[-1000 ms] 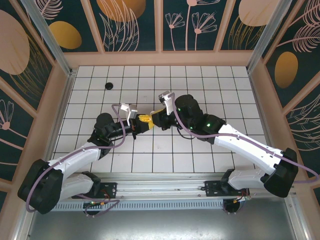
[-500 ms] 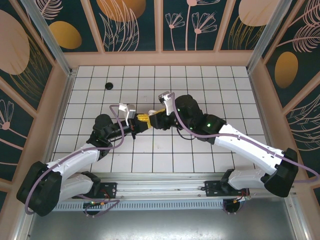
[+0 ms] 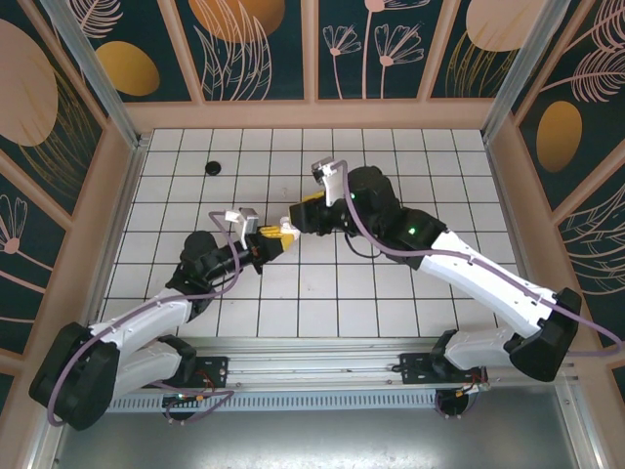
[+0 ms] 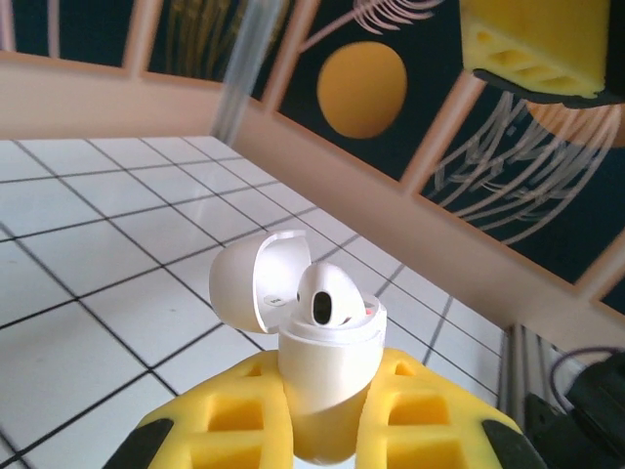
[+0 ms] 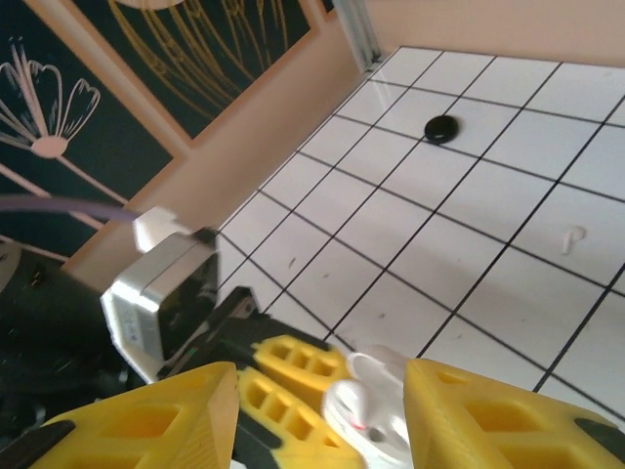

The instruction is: Insert the wireless bluetooth earbuds into the charging case

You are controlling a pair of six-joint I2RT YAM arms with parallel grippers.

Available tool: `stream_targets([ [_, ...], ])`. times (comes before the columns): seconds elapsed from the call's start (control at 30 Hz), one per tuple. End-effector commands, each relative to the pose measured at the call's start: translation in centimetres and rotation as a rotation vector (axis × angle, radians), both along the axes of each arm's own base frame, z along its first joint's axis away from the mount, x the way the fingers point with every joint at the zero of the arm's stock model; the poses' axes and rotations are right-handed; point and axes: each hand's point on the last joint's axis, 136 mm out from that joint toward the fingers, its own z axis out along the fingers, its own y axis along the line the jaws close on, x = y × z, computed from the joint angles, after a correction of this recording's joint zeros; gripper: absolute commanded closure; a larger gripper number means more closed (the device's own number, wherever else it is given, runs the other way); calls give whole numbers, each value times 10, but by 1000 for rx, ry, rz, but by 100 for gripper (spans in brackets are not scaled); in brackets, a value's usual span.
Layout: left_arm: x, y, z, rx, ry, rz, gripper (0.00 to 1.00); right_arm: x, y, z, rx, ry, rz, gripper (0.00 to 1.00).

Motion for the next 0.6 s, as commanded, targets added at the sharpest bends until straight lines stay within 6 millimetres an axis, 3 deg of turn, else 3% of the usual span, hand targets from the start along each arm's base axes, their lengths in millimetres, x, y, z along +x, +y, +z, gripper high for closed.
stream_targets([
  [0.0, 14, 27, -4, -23, 33, 133, 100, 22, -9, 13, 21, 8, -42, 52],
  [0.13, 22, 52, -14, -16, 63, 233, 100, 65, -28, 2, 26, 74, -146, 52],
  [0.27, 23, 63, -23, 18, 74, 288, 100, 108, -33, -35, -32, 154, -214, 53],
  [0.57, 24, 69, -31, 77, 70, 319, 100, 189, 9, -140, -193, 348, -233, 59],
])
